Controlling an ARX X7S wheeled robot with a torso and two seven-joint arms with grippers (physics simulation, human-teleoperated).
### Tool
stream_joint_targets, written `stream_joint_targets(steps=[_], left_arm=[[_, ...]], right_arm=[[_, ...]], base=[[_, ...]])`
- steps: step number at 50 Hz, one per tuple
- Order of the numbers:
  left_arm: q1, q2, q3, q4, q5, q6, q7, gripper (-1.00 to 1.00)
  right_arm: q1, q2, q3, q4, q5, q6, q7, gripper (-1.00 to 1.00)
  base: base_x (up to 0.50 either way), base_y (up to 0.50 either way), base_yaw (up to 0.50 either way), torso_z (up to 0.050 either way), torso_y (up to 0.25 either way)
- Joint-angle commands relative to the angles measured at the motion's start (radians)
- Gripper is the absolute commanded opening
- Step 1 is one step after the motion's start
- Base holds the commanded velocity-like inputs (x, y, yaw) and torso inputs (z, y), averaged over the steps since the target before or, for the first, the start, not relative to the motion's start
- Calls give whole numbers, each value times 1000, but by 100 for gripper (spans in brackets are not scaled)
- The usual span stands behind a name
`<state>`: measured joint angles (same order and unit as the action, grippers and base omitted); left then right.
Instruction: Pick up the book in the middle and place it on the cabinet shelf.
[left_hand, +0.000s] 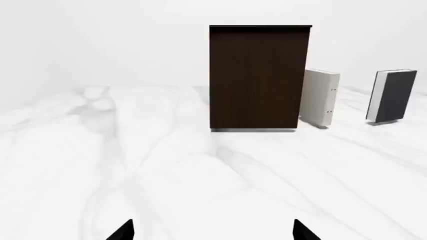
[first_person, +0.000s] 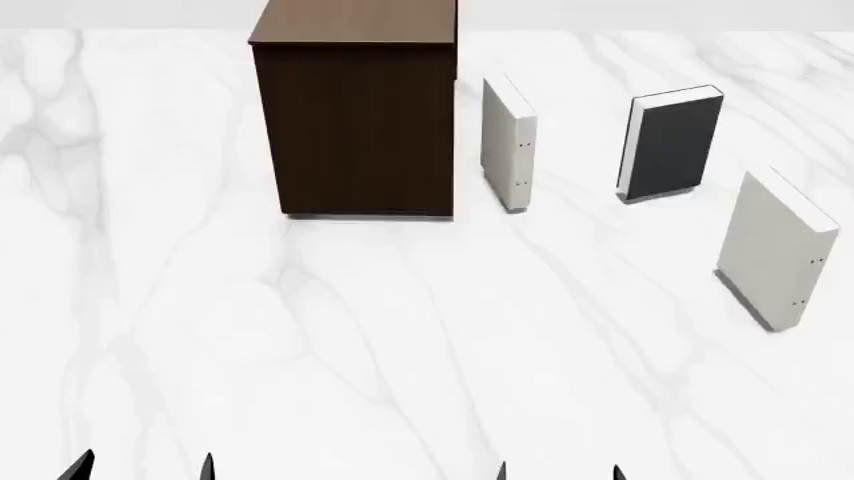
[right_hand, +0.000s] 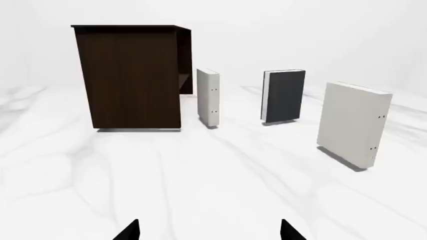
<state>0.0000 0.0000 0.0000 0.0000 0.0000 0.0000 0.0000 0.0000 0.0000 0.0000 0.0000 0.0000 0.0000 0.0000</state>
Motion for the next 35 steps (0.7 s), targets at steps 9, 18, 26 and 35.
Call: stream_joint_targets(steps=[9,18,26,35], left_arm=[[-3,-41,49,-11,-40,6,-47,100],[-5,-57,70,-18,-53,10,-68,100],[1,-23,26,-5,-21,-10,-29,100],[-4,-45,54,-14,-43,-12,-60,100]], right_arm=[[-3,42,-52,-13,38,17,47,100],[-2,59,-72,-11,56,15,64,100],[-2,25,-35,-7,21,17,23,100],[-2,47,-60,-12,46,24,49,100]], base=[[0,0,0,0,0],[0,0,0,0,0],[0,0,0,0,0],[0,0,0,0,0]])
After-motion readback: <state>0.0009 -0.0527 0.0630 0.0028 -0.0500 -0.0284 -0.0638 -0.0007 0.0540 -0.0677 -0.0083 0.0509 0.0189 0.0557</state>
